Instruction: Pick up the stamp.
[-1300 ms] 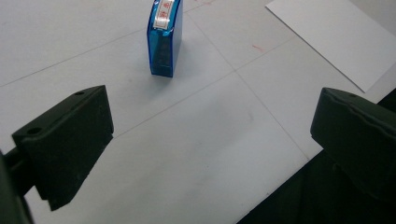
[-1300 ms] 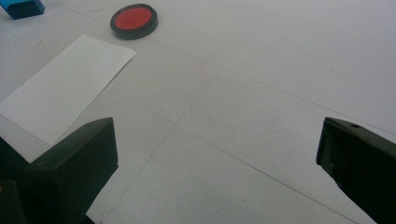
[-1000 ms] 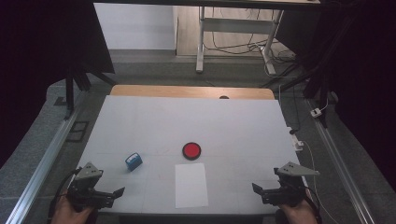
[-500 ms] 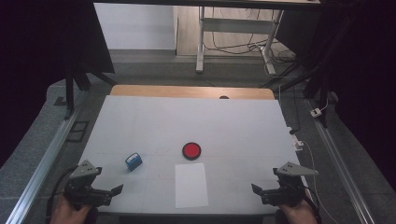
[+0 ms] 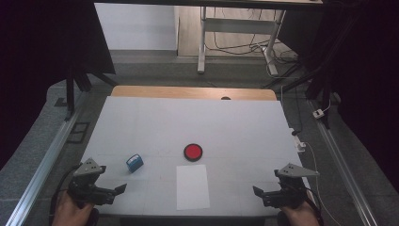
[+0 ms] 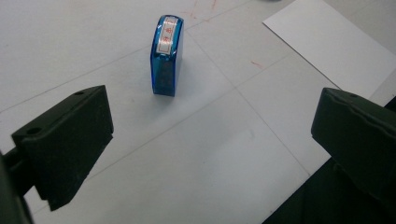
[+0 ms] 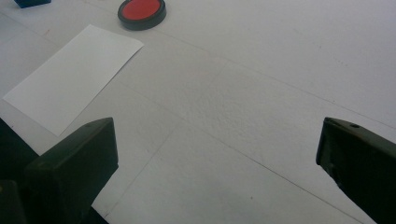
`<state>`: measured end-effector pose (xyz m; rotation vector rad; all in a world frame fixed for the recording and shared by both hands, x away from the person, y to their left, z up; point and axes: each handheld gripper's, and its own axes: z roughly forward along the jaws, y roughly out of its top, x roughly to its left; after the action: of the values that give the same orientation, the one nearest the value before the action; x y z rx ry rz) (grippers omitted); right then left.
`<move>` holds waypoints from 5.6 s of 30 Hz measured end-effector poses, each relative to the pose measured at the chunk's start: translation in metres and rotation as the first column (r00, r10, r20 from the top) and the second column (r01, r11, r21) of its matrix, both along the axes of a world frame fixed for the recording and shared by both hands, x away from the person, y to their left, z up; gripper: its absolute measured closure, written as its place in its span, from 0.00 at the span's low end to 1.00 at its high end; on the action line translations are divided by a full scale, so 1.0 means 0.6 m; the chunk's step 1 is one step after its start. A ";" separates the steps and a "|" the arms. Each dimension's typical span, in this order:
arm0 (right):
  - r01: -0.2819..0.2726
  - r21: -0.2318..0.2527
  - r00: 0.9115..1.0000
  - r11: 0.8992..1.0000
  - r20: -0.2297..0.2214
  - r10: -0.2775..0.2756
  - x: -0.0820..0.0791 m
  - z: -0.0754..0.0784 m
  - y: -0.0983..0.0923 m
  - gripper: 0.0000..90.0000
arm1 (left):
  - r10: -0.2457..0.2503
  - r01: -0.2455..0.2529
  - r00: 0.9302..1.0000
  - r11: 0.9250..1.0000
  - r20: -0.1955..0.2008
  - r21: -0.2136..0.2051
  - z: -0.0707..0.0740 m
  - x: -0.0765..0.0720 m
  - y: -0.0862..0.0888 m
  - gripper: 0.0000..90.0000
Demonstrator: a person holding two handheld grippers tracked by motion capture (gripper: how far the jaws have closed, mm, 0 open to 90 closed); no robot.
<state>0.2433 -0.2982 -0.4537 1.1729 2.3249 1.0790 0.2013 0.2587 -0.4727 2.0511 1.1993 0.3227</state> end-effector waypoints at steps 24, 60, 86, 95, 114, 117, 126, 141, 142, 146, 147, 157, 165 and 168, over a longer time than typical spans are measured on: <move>-0.005 -0.009 1.000 1.000 -0.007 0.005 0.001 0.000 0.001 0.00 | -0.012 0.012 1.000 0.999 -0.001 -0.036 -0.013 0.034 0.004 0.00; -0.016 -0.012 1.000 1.000 -0.021 0.015 0.004 -0.002 0.003 0.00 | -0.058 0.058 0.998 0.998 0.003 -0.017 -0.044 0.128 -0.007 0.00; -0.019 -0.016 0.999 1.000 -0.027 0.019 0.004 -0.002 0.004 0.00 | -0.080 0.087 0.995 0.991 -0.067 0.106 -0.056 0.161 -0.034 0.01; -0.021 -0.020 0.999 1.000 -0.028 0.020 0.004 -0.003 0.004 0.00 | -0.111 0.122 0.992 0.972 -0.065 0.203 -0.055 0.160 -0.046 0.19; -0.026 -0.026 0.999 0.999 -0.031 0.025 0.004 -0.003 0.005 0.00 | -0.131 0.143 0.988 0.974 -0.082 0.178 -0.045 0.161 -0.045 0.69; -0.026 -0.026 0.999 0.999 -0.031 0.025 0.004 -0.003 0.005 0.00 | -0.137 0.150 0.987 0.971 -0.080 0.186 -0.044 0.160 -0.046 0.78; -0.026 -0.026 0.999 0.999 -0.031 0.025 0.004 -0.003 0.006 0.00 | -0.165 0.177 0.983 0.963 -0.079 0.201 -0.042 0.158 -0.050 0.78; -0.026 -0.026 0.999 0.999 -0.032 0.025 0.004 -0.003 0.006 0.00 | -0.184 0.188 0.982 0.973 -0.045 0.135 -0.021 0.154 -0.049 0.78; -0.026 -0.026 0.999 0.999 -0.031 0.025 0.005 -0.003 0.006 0.00 | -0.190 0.194 0.981 0.972 -0.045 0.130 -0.018 0.153 -0.051 0.78; -0.025 -0.026 0.999 0.999 -0.033 0.024 0.005 -0.003 0.006 0.00 | -0.214 0.215 0.977 0.970 -0.028 0.110 -0.010 0.152 -0.056 0.78; -0.025 -0.026 0.999 0.999 -0.033 0.024 0.005 -0.003 0.006 0.00 | -0.218 0.220 0.976 0.970 -0.026 0.107 -0.008 0.152 -0.057 0.78; -0.025 -0.024 0.999 0.999 -0.032 0.025 0.005 -0.003 0.006 0.00 | -0.272 0.272 0.962 0.959 0.001 0.076 0.009 0.156 -0.073 0.78; -0.024 -0.022 0.999 0.999 -0.034 0.023 0.005 -0.003 0.006 0.00 | -0.305 0.305 0.952 0.952 -0.021 -0.001 0.021 0.164 -0.087 0.78; -0.024 -0.021 0.999 0.999 -0.035 0.023 0.005 -0.003 0.005 0.00 | -0.317 0.317 0.948 0.948 -0.018 0.001 0.026 0.167 -0.096 0.78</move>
<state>0.2465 -0.2949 -0.4558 1.1680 2.3769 1.0469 0.3015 0.2011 -0.4573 2.2111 0.8576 0.1515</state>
